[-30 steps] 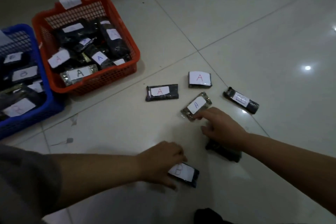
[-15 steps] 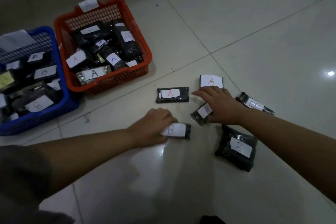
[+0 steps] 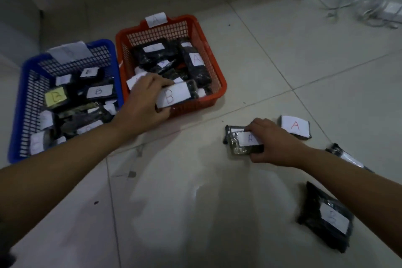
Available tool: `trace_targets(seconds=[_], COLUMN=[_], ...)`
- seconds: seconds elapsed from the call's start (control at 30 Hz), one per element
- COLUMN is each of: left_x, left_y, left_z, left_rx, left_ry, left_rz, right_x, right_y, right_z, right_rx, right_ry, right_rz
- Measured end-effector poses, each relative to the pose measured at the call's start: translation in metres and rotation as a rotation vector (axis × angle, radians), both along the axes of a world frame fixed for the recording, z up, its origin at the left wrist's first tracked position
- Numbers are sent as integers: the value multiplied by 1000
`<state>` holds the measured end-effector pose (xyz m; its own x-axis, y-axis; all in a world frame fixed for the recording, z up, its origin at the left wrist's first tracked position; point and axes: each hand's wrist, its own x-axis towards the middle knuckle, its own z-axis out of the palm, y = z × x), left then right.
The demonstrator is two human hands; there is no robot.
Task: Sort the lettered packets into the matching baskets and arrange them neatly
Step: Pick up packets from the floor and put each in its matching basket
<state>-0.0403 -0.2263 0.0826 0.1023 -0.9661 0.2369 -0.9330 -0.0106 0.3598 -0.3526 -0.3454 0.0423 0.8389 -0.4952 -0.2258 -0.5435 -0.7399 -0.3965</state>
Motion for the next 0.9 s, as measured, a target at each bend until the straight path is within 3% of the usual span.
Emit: trace_targets(seconds=[0.17,0.33,0.5,0.7,0.8,0.9], left_x=[80,118,129,149,168,191], left_y=[32,73,97,102,105,111], left_z=[5,-22,-37,-24,-19,-16], left_rx=[-62,-26,-52,-110,-82,-46], left_ry=[11,8,54,151,207,260], left_rz=[270,349,358,375,389,421], right_x=[101,194,240,252,259,275], right_y=[-7,-13,7,4,10,30], right_z=[41,39,10,3,16,27], right_rx=[-59,-91,-30,37,-79,-228], right_ry=[-254,-361,-320,-108,0,-125], right_rz=[-26,-109,-109,-152,-131,-135])
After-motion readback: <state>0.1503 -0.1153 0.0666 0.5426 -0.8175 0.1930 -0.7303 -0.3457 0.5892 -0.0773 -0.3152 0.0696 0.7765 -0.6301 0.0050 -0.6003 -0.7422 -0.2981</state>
